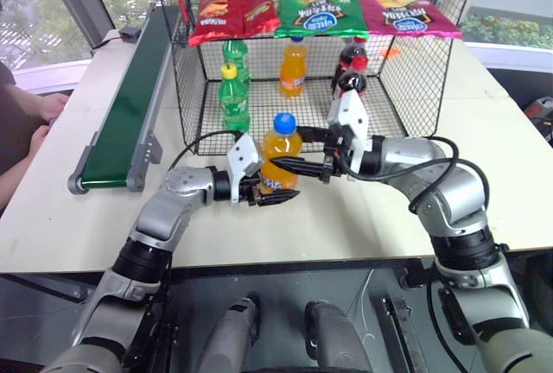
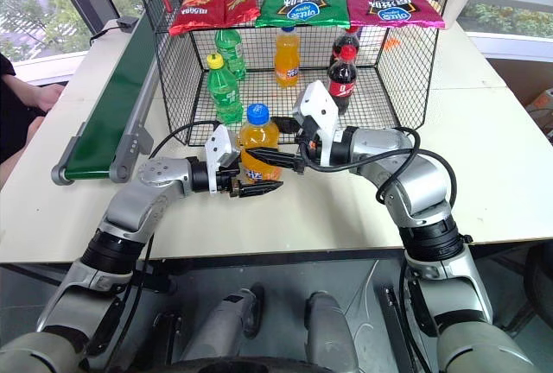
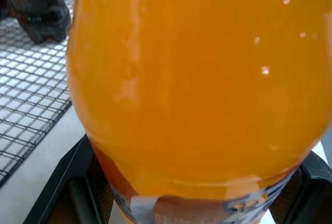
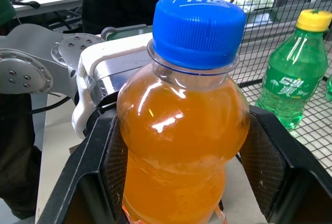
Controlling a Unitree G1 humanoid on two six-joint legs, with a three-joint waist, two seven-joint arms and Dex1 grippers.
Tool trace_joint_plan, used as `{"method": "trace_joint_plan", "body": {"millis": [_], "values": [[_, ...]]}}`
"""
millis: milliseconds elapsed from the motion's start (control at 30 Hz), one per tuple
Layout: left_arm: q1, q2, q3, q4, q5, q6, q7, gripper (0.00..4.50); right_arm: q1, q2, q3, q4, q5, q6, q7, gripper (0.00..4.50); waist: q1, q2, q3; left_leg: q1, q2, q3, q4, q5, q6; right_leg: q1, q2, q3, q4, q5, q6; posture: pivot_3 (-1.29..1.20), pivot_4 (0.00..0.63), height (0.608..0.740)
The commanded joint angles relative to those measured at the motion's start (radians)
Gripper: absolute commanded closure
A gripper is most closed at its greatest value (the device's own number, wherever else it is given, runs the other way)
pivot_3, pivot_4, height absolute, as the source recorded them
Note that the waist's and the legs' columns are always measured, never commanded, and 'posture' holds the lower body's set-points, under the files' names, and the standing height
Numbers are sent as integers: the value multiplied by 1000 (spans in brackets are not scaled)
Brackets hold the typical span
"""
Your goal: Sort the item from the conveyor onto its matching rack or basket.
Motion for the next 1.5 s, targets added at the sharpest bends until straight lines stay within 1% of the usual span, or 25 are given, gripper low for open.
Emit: {"method": "trace_joint_plan", "body": {"millis": [33,67,100,133,233,367,567,633,733,800,867,1000,1133,1267,1500], "values": [[-30,-18,22,-39,-1,-1,35,1003,-38,13,-14,-21,-8,-25,-13,2011,0,0,0,0,0,0,0,0,0,0,0,0,0,0,0,0,150,738],[-30,-20,21,-38,-1,-4,34,489,-38,13,-14,-22,-9,-25,-14,2011,0,0,0,0,0,0,0,0,0,0,0,0,0,0,0,0,150,738],[-30,-20,20,-39,-1,-4,35,141,-38,14,-14,-22,-10,-24,-16,2011,1,0,0,0,0,0,0,0,0,0,0,0,1,0,0,0,150,738],[-29,-22,19,-39,3,-6,41,0,-38,15,-15,-23,-12,-24,-16,2011,1,0,0,0,0,0,0,0,0,0,0,0,1,0,0,0,150,738],[-25,-17,7,-45,28,-5,64,0,-35,14,-16,-22,-20,-27,-22,2011,0,0,0,0,0,0,0,0,0,0,0,0,1,0,0,0,150,738],[7,19,10,-80,30,13,54,0,-36,21,-20,-10,-41,-38,-41,2011,-2,0,0,0,0,0,0,0,0,0,0,0,1,0,0,0,150,738],[76,68,103,-153,-1,67,113,0,-62,53,-36,49,-91,-72,-106,2011,-2,0,0,1,0,0,0,0,0,0,0,0,2,0,0,0,150,738],[104,75,152,-180,-11,87,154,0,-91,78,-46,109,-132,-100,-168,2011,-2,0,0,1,0,0,0,-1,-1,0,0,0,2,0,0,0,150,738],[127,52,196,-192,17,76,249,0,-137,116,-62,199,-177,-142,-245,2011,-1,0,0,1,0,0,0,-1,-2,0,1,0,2,0,0,0,150,738],[137,-10,226,-205,32,80,363,0,-179,151,-78,284,-209,-182,-310,2011,2,0,0,1,0,0,0,-1,-2,0,1,0,3,0,0,0,150,738],[150,-52,231,-218,52,81,433,0,-213,176,-87,358,-238,-225,-354,2011,2,0,0,1,-1,0,1,0,-2,0,1,0,2,2,3,0,150,738],[164,-107,217,-238,82,79,519,0,-270,213,-106,513,-279,-317,-413,2011,0,0,0,2,-1,0,0,1,0,0,2,0,3,2,4,0,150,738],[168,-114,193,-246,115,60,548,0,-317,238,-124,665,-308,-411,-452,2011,-2,0,0,2,-1,0,0,1,-1,0,3,0,4,2,3,0,150,738],[176,-133,191,-255,116,66,575,0,-352,260,-132,793,-331,-500,-468,2011,-3,0,0,2,0,0,0,1,-1,0,3,1,4,2,3,0,150,738],[184,-138,163,-249,135,40,578,0,-400,283,-143,942,-348,-600,-470,2011,-6,0,0,2,0,1,0,2,-1,0,4,1,4,2,3,0,150,738]]}}
